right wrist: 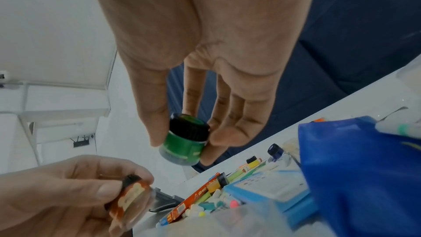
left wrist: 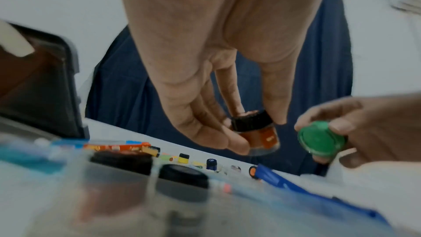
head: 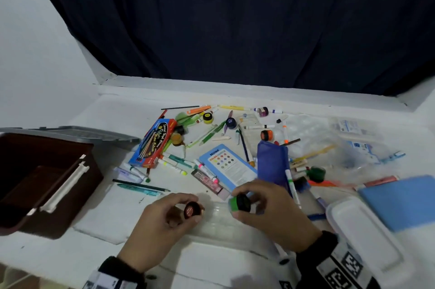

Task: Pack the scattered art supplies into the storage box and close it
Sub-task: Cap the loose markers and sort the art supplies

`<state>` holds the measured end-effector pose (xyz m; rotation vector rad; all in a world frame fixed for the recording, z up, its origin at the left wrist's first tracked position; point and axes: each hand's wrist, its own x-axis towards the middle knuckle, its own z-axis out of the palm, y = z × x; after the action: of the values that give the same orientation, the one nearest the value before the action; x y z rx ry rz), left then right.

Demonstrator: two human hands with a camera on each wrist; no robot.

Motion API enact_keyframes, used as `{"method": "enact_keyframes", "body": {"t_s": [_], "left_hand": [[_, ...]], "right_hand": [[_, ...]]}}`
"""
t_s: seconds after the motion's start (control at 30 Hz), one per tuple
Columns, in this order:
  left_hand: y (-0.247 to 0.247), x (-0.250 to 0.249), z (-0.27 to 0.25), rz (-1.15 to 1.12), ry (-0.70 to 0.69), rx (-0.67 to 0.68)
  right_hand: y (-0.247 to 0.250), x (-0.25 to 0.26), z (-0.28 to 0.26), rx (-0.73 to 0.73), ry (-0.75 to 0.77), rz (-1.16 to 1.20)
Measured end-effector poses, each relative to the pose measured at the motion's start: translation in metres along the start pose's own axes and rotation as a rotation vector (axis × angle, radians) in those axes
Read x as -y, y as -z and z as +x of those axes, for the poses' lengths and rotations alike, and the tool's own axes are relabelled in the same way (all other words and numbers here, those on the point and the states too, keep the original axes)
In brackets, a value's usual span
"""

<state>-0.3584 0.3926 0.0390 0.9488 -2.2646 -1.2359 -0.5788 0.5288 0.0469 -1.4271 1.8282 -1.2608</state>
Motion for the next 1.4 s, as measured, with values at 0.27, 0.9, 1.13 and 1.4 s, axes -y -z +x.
{"method": "enact_keyframes", "body": {"t_s": [0.27,0.9,1.13,1.4], "left_hand": [[0.017,0.040,0.014,0.397,-0.337,0.246],[0.010,0.047,0.027,0.381,-0.341,0.409],[0.012,0.039,0.036,0.462,-0.384,0.508],[0.014,0.040,0.037,0.484,-0.401,0.564]], "right_hand": [[-0.067,0.014,0.003,0.112,-0.119,-0.332],[-0.089,0.035,0.001,0.176,-0.298,-0.582],[-0.084,0.029,0.010,0.237,-0.299,-0.668],[-0.083,0.022,0.002,0.203,-0.267,-0.632]]}}
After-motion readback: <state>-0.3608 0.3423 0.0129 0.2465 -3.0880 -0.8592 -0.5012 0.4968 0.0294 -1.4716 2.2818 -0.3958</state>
